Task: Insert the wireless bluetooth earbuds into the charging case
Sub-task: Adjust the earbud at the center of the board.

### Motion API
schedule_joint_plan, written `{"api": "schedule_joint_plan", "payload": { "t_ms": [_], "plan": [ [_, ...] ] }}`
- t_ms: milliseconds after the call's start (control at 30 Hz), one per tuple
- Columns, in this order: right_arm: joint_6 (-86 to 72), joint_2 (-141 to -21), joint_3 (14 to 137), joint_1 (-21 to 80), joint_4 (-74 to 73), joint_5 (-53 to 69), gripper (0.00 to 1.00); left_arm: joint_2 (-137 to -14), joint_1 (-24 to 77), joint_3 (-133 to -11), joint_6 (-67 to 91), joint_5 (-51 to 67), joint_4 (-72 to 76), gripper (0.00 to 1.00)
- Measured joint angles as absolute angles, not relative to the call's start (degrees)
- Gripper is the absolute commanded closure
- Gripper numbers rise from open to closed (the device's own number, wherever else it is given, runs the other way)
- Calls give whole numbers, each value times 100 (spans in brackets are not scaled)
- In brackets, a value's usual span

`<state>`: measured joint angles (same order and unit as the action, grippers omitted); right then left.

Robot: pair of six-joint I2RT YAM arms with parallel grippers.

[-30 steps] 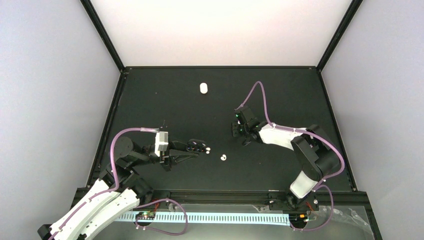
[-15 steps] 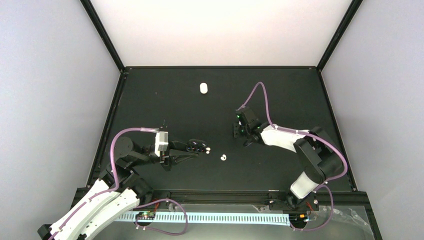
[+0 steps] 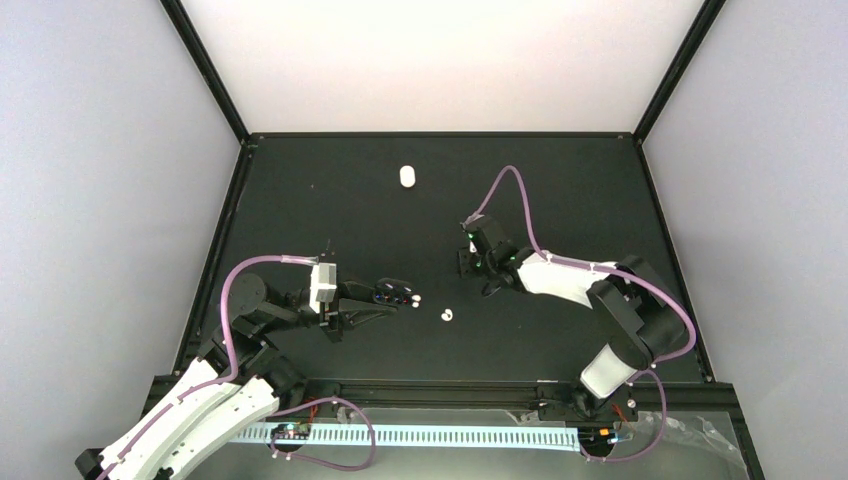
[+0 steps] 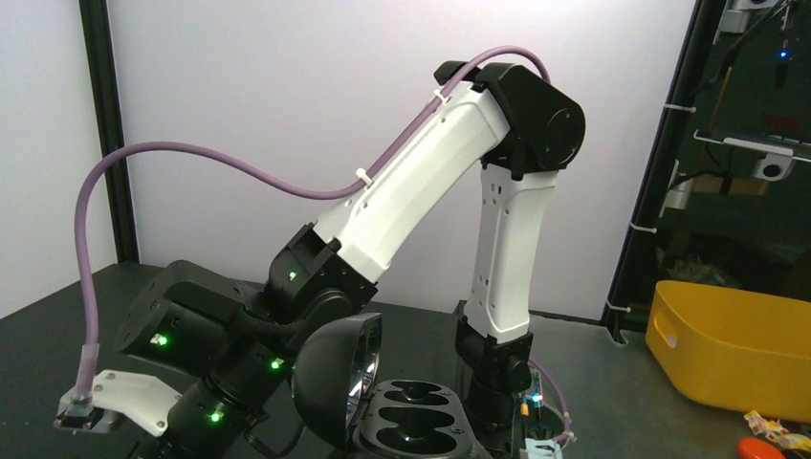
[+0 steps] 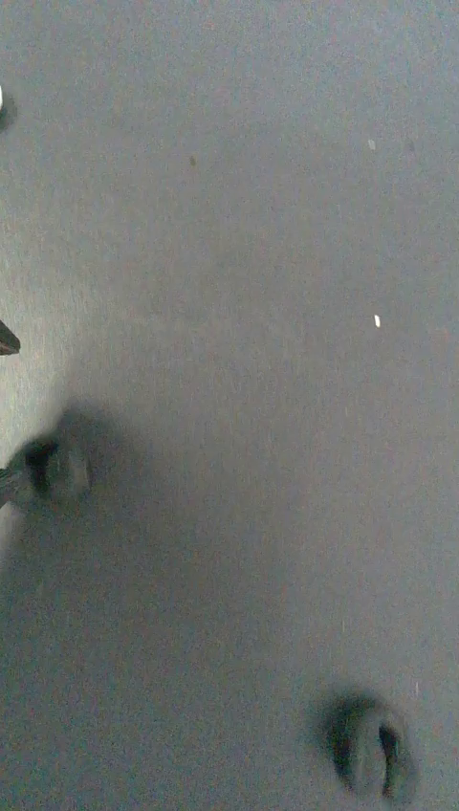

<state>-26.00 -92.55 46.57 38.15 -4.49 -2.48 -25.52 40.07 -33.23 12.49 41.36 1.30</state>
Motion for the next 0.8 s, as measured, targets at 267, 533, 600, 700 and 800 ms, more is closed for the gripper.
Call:
{"api": "schedule_joint_plan", "payload": {
  "t_ms": [267, 533, 600, 700, 800],
  "plan": [
    [-2539, -9391, 4890, 3979, -478, -119, 67, -2552, 4007, -3323, 1249, 4139, 130, 98],
    [-2536, -9612, 5004, 3979, -556, -143, 66, -2552, 4007, -3323, 1249, 4139, 130, 99],
    [-2539, -9675, 5004, 3979, -567, -145, 66, -2552, 4007, -3323, 1249, 4139, 130, 98],
    [-2539, -9714, 5004, 3979, -574, -174, 66, -2552, 4007, -3323, 1249, 4139, 130, 98],
    [-2541, -9714, 5004, 3979, -574, -255, 66, -2552, 4007, -3323, 1249, 4141, 130, 98]
  ]
}}
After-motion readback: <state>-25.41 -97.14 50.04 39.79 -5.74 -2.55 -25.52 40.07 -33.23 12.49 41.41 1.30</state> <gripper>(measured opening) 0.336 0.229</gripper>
